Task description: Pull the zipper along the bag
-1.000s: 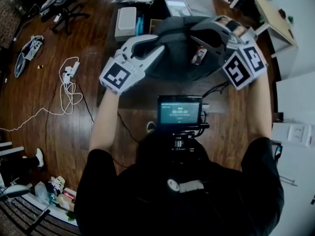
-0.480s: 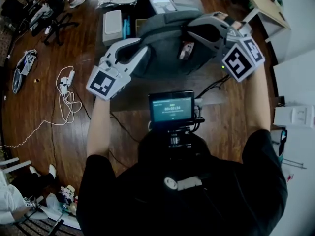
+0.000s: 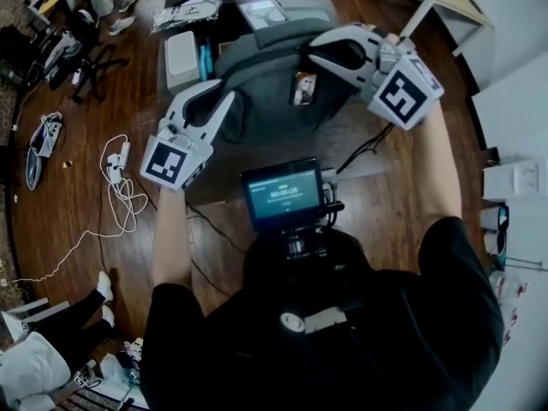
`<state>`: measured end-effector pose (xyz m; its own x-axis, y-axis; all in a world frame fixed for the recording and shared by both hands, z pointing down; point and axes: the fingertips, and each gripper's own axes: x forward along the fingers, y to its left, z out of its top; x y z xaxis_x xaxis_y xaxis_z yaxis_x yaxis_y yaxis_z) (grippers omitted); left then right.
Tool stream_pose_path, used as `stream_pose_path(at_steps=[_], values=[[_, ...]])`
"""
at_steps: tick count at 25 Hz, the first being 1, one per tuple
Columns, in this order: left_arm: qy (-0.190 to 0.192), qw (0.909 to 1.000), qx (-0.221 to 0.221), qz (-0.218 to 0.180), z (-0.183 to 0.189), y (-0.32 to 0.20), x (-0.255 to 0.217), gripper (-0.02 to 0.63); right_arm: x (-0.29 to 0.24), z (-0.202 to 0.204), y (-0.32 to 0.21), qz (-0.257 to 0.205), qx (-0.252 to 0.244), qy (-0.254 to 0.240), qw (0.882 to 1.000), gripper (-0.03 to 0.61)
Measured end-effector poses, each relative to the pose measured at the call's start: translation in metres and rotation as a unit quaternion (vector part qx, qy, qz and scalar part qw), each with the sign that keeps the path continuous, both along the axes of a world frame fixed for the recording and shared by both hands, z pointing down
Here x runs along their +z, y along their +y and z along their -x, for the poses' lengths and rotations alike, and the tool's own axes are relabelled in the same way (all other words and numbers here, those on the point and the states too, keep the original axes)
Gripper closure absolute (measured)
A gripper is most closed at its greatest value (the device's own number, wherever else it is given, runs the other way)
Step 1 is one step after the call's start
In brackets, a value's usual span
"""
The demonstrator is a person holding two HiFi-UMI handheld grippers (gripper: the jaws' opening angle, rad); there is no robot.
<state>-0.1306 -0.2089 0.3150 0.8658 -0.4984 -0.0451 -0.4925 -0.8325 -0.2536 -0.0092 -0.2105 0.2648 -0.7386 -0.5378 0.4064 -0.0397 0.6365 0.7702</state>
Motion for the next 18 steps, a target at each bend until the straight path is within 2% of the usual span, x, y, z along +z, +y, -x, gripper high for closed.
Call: stream_pose_path(at_steps=[4,6,8,9,10,11,12,15,18], values=[[-0.070,0.9956,-0.052,-0.033,0.010,-0.001,0.000,0.537,0.000,0.016,-0.007,-0.004,0.006,-0.001,1.000,0.552],[-0.064,0.9946,-0.071,-0.040,0.013,0.001,-0.010,0.525,0.001,0.020,-0.010,0.000,0.010,0.005,1.000,0.552],[-0.045,0.9952,-0.083,-0.027,0.018,0.002,-0.026,0.518,0.002,0.021,-0.012,0.004,0.012,0.008,1.000,0.552],[-0.048,0.9952,-0.084,-0.016,0.018,-0.001,-0.031,0.467,0.003,0.022,-0.012,0.005,0.011,0.007,1.000,0.552],[-0.060,0.9949,-0.081,-0.007,0.013,-0.005,-0.035,0.393,0.003,0.023,-0.012,0.006,0.009,0.005,1.000,0.552],[-0.078,0.9942,-0.074,-0.001,0.006,-0.009,-0.037,0.348,0.003,0.023,-0.012,0.007,0.009,0.003,1.000,0.552],[-0.097,0.9933,-0.064,0.002,-0.005,-0.012,-0.039,0.242,0.002,0.023,-0.011,0.008,0.010,0.001,1.000,0.552],[-0.152,0.9869,-0.046,-0.029,-0.036,-0.023,-0.044,0.229,0.001,0.025,-0.009,0.011,0.009,-0.005,1.000,0.552],[-0.220,0.9736,-0.036,-0.048,-0.057,-0.034,-0.032,0.229,0.002,0.030,-0.004,0.013,0.008,-0.008,1.000,0.552]])
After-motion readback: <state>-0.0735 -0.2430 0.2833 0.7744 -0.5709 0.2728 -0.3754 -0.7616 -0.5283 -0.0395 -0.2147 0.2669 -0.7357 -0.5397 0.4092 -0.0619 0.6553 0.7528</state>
